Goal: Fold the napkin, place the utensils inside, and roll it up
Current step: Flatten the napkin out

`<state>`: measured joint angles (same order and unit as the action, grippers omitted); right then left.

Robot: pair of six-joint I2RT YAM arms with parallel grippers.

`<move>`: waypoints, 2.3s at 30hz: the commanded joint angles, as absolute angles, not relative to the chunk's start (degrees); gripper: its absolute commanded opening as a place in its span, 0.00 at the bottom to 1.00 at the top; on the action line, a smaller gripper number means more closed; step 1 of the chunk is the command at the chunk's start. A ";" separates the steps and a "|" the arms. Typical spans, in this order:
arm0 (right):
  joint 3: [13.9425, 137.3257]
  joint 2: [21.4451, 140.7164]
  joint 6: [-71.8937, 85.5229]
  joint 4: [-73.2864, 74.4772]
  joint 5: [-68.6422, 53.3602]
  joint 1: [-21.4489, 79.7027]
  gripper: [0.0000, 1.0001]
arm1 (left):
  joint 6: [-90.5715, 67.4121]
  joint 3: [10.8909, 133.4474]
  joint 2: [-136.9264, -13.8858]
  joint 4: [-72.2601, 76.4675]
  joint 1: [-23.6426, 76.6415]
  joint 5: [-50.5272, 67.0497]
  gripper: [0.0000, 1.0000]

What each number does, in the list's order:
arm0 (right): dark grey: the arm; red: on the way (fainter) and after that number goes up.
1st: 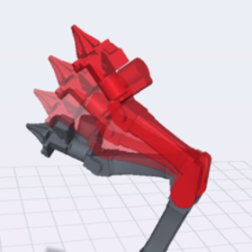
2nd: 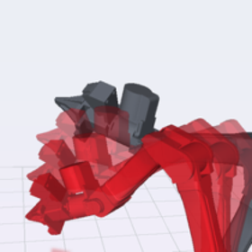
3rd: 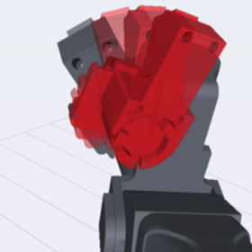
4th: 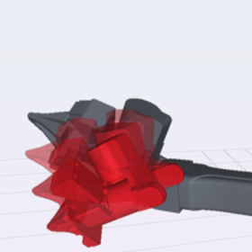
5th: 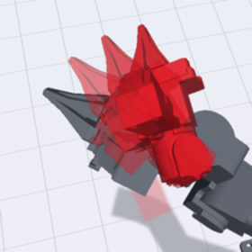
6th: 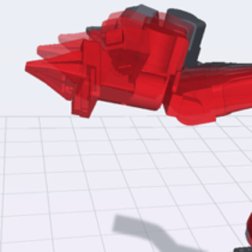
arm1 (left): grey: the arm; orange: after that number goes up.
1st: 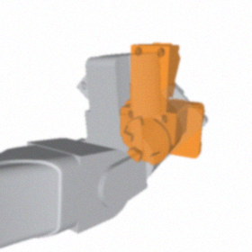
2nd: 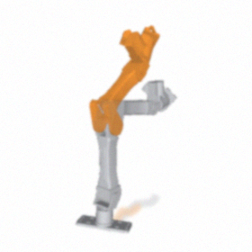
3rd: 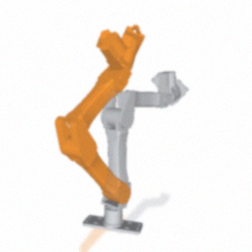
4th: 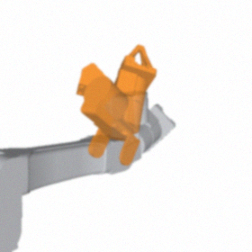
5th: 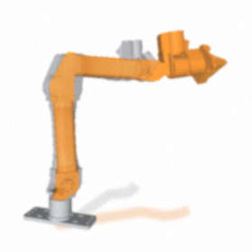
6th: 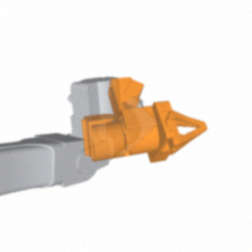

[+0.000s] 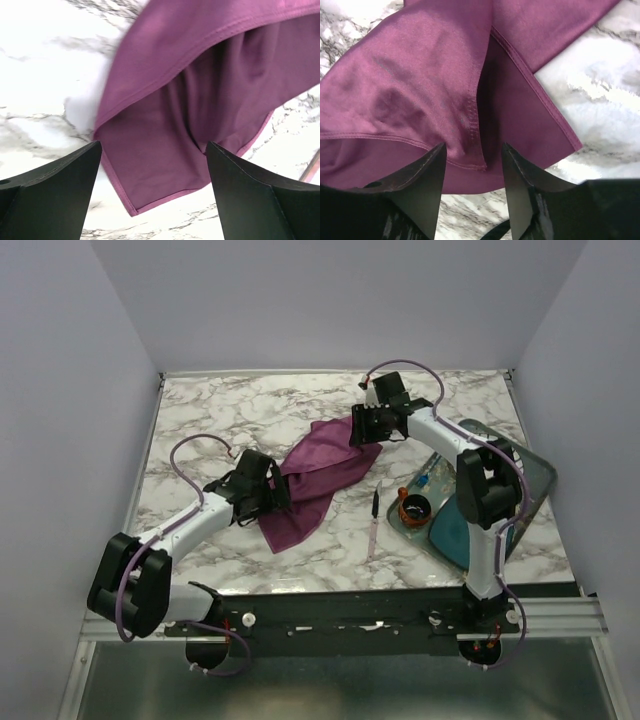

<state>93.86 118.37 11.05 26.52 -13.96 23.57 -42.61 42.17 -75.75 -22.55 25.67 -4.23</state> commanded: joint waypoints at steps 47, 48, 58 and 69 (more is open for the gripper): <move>98.18 70.06 14.41 36.39 -43.23 31.99 0.01 | -13.10 78.82 -40.00 -34.01 18.63 -8.43 0.00; 97.56 67.61 15.02 35.17 -44.03 33.38 0.01 | -12.57 79.62 -37.90 -34.01 18.63 -8.87 0.00; 83.24 57.39 37.76 13.09 -47.34 37.70 0.01 | -9.85 82.89 -36.03 -33.58 18.63 -15.54 0.00; 79.87 85.80 37.89 22.50 -23.12 23.05 0.01 | -15.21 80.06 -83.59 -31.83 16.44 -30.94 0.00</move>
